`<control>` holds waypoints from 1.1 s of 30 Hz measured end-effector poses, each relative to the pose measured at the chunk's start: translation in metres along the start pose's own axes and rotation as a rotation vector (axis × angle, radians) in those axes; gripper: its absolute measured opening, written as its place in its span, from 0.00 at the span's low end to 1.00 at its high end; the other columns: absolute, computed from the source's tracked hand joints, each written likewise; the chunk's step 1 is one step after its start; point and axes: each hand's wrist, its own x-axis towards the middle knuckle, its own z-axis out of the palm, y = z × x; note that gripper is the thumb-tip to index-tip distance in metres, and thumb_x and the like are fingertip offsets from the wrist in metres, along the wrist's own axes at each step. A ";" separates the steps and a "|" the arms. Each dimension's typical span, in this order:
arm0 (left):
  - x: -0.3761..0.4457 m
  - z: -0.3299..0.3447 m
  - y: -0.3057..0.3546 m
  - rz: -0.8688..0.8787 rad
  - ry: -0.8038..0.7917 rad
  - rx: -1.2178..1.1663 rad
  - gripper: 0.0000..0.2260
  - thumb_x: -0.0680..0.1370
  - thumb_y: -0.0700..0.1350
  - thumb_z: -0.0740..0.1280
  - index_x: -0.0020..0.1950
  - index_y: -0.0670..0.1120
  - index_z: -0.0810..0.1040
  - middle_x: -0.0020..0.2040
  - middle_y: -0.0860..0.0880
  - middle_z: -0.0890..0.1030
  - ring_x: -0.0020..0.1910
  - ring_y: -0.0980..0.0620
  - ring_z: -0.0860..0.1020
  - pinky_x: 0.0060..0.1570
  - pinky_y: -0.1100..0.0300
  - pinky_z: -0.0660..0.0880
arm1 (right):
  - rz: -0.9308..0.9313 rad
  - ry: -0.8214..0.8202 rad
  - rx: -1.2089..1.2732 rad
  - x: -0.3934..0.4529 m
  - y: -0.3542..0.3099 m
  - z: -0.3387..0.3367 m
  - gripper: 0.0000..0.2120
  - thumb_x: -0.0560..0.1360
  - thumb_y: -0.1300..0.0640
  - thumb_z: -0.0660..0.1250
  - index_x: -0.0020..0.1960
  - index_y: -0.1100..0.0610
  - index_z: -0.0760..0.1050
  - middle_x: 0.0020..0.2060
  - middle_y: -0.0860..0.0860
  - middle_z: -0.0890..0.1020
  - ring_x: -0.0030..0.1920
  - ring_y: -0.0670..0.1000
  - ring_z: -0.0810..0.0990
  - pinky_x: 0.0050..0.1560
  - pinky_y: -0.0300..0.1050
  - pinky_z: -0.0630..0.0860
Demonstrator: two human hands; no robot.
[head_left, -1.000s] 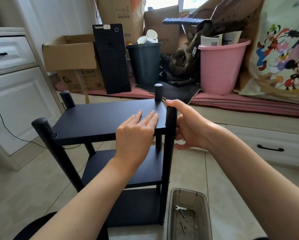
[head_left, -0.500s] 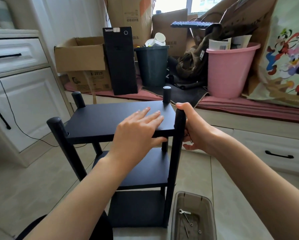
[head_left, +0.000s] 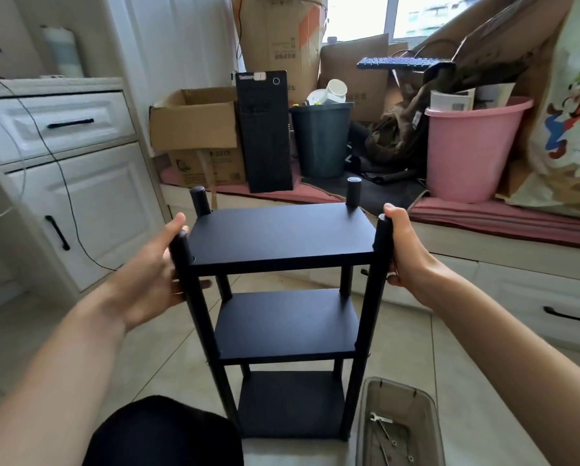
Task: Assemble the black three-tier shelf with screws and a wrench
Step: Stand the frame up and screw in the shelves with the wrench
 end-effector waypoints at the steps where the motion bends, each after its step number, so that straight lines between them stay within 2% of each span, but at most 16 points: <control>1: 0.002 -0.001 -0.004 0.024 -0.052 -0.010 0.20 0.72 0.73 0.63 0.57 0.65 0.80 0.60 0.54 0.84 0.57 0.46 0.83 0.56 0.50 0.72 | -0.021 0.004 0.013 -0.001 0.000 0.001 0.28 0.70 0.26 0.50 0.25 0.45 0.70 0.26 0.45 0.71 0.37 0.51 0.68 0.48 0.50 0.67; 3: 0.008 0.000 -0.010 0.095 -0.018 -0.027 0.26 0.72 0.72 0.61 0.63 0.62 0.80 0.62 0.52 0.84 0.59 0.45 0.83 0.61 0.48 0.73 | -0.070 0.016 0.051 0.000 0.001 0.004 0.27 0.70 0.28 0.51 0.26 0.46 0.70 0.26 0.45 0.71 0.38 0.53 0.68 0.49 0.52 0.69; 4: 0.010 0.002 -0.013 0.123 0.037 -0.035 0.27 0.72 0.71 0.61 0.62 0.57 0.83 0.61 0.48 0.84 0.57 0.44 0.83 0.62 0.47 0.74 | -0.090 0.016 0.061 0.000 0.001 0.005 0.26 0.69 0.29 0.50 0.28 0.46 0.72 0.27 0.44 0.73 0.39 0.52 0.70 0.51 0.52 0.71; 7: 0.013 0.015 -0.016 0.194 0.177 -0.067 0.28 0.70 0.68 0.62 0.54 0.49 0.87 0.54 0.43 0.83 0.46 0.46 0.78 0.49 0.52 0.76 | -0.138 0.021 0.099 0.005 0.004 0.010 0.28 0.69 0.30 0.49 0.45 0.43 0.82 0.32 0.41 0.82 0.40 0.46 0.77 0.57 0.49 0.73; 9: 0.015 0.022 -0.016 0.219 0.229 -0.100 0.29 0.67 0.68 0.63 0.51 0.47 0.87 0.50 0.44 0.81 0.41 0.47 0.74 0.41 0.55 0.72 | -0.154 0.063 0.129 0.009 0.007 0.013 0.32 0.67 0.31 0.48 0.54 0.45 0.82 0.37 0.41 0.82 0.41 0.44 0.76 0.53 0.45 0.71; 11: 0.016 0.026 -0.015 0.225 0.273 -0.118 0.30 0.65 0.68 0.62 0.50 0.47 0.88 0.48 0.45 0.81 0.40 0.48 0.73 0.39 0.56 0.71 | -0.167 0.093 0.147 0.013 0.008 0.017 0.37 0.67 0.31 0.49 0.59 0.51 0.81 0.42 0.41 0.81 0.41 0.44 0.75 0.48 0.43 0.68; 12: 0.016 0.028 -0.015 0.228 0.295 -0.123 0.30 0.65 0.68 0.62 0.49 0.47 0.88 0.47 0.46 0.81 0.39 0.48 0.72 0.38 0.56 0.71 | -0.168 0.104 0.159 0.014 0.007 0.018 0.37 0.67 0.32 0.49 0.60 0.55 0.80 0.45 0.40 0.82 0.41 0.44 0.75 0.47 0.42 0.67; 14: 0.016 0.031 -0.015 0.234 0.329 -0.139 0.29 0.64 0.67 0.61 0.48 0.48 0.88 0.44 0.48 0.81 0.38 0.49 0.72 0.37 0.57 0.70 | -0.185 0.136 0.202 0.012 0.006 0.021 0.31 0.69 0.33 0.50 0.52 0.57 0.76 0.49 0.40 0.84 0.41 0.43 0.74 0.45 0.42 0.66; 17: 0.017 0.034 -0.015 0.231 0.348 -0.142 0.28 0.64 0.67 0.61 0.47 0.49 0.88 0.40 0.51 0.81 0.36 0.50 0.71 0.35 0.58 0.70 | -0.207 0.177 0.257 0.012 0.004 0.023 0.18 0.75 0.36 0.53 0.41 0.48 0.70 0.53 0.44 0.85 0.38 0.45 0.72 0.44 0.43 0.66; 19: 0.017 0.034 -0.016 0.225 0.356 -0.139 0.28 0.65 0.67 0.61 0.47 0.49 0.88 0.40 0.52 0.81 0.36 0.50 0.71 0.36 0.58 0.70 | -0.211 0.184 0.271 0.014 0.004 0.024 0.17 0.73 0.35 0.54 0.39 0.47 0.69 0.52 0.45 0.85 0.38 0.45 0.72 0.45 0.45 0.66; 22: 0.016 0.036 -0.016 0.221 0.377 -0.149 0.27 0.66 0.67 0.61 0.46 0.50 0.88 0.43 0.52 0.82 0.37 0.51 0.72 0.38 0.57 0.70 | -0.202 0.169 0.252 0.015 0.003 0.022 0.19 0.68 0.33 0.53 0.43 0.46 0.71 0.48 0.41 0.86 0.42 0.47 0.73 0.49 0.47 0.67; 24: 0.017 0.040 -0.017 0.220 0.381 -0.171 0.26 0.65 0.67 0.61 0.45 0.50 0.88 0.41 0.53 0.83 0.36 0.53 0.74 0.38 0.57 0.70 | -0.187 0.180 0.208 0.019 0.003 0.019 0.30 0.67 0.31 0.51 0.53 0.48 0.79 0.42 0.40 0.85 0.42 0.46 0.74 0.49 0.46 0.68; 26: 0.018 0.046 -0.018 0.230 0.391 -0.206 0.24 0.66 0.66 0.63 0.44 0.50 0.88 0.37 0.55 0.83 0.31 0.57 0.76 0.36 0.58 0.70 | -0.182 0.215 0.161 0.024 0.001 0.016 0.36 0.70 0.30 0.49 0.58 0.54 0.79 0.46 0.48 0.84 0.46 0.48 0.76 0.50 0.46 0.69; 27: 0.019 0.050 -0.018 0.233 0.400 -0.226 0.23 0.67 0.65 0.63 0.44 0.49 0.88 0.35 0.55 0.83 0.27 0.59 0.75 0.34 0.59 0.70 | -0.195 0.249 0.143 0.027 0.001 0.015 0.34 0.73 0.30 0.47 0.57 0.54 0.78 0.51 0.52 0.83 0.50 0.49 0.76 0.53 0.47 0.68; 30: 0.020 0.063 -0.018 0.230 0.451 -0.276 0.23 0.66 0.65 0.63 0.43 0.49 0.87 0.33 0.55 0.81 0.24 0.58 0.72 0.31 0.61 0.68 | -0.257 0.336 -0.013 0.030 0.001 0.008 0.25 0.80 0.33 0.42 0.54 0.46 0.72 0.55 0.49 0.76 0.57 0.51 0.70 0.58 0.48 0.62; 33: 0.021 0.073 -0.016 0.232 0.511 -0.304 0.22 0.66 0.65 0.63 0.43 0.50 0.86 0.40 0.52 0.80 0.31 0.55 0.73 0.35 0.58 0.68 | -0.305 0.398 -0.112 0.030 0.004 0.001 0.23 0.81 0.34 0.44 0.58 0.48 0.69 0.55 0.52 0.75 0.58 0.53 0.71 0.56 0.47 0.62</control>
